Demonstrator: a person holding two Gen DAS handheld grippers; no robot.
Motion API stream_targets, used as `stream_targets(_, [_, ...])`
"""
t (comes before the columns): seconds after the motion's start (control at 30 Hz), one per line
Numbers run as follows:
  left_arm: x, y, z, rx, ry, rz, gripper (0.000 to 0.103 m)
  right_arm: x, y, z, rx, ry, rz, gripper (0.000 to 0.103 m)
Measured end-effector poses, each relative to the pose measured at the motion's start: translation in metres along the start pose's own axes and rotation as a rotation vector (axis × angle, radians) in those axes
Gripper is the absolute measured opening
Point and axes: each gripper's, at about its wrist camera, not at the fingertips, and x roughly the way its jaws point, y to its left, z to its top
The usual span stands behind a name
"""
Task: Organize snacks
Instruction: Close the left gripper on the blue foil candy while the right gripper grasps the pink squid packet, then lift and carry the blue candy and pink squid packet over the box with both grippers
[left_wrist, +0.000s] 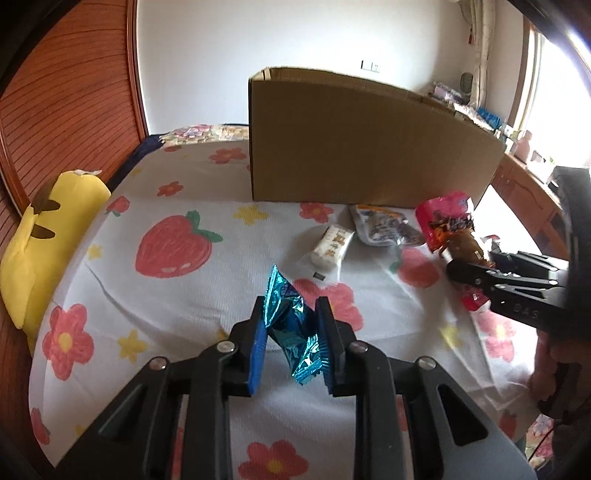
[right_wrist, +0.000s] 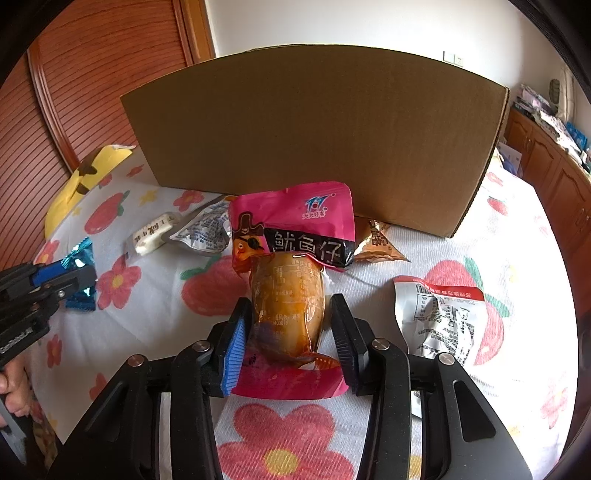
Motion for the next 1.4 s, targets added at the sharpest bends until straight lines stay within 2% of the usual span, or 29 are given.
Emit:
stream_targets(0.37, [-0.022,-0.010,0.002,0.032,-0.061,-0.016,0.023,-0.011,-0.001,-0.004,-0.016,-0.013,0.034,0.038])
stream_targets(0.7, [-0.033,-0.019,0.015,0.059,-0.106,-0.029,0.023,-0.053,0.001,-0.001,-0.028,-0.097,0.060,0.038])
stream_targets(1.0, [-0.040,-0.030,0.045,0.100,-0.154,-0.052,0.024,-0.089,-0.013,0.013,-0.041,-0.173,0.061,0.038])
stream_targets(1.4, [-0.037,-0.039,0.100,0.134,-0.213,-0.095,0.024,-0.106,-0.022,0.054,-0.104,-0.244,0.048,0.038])
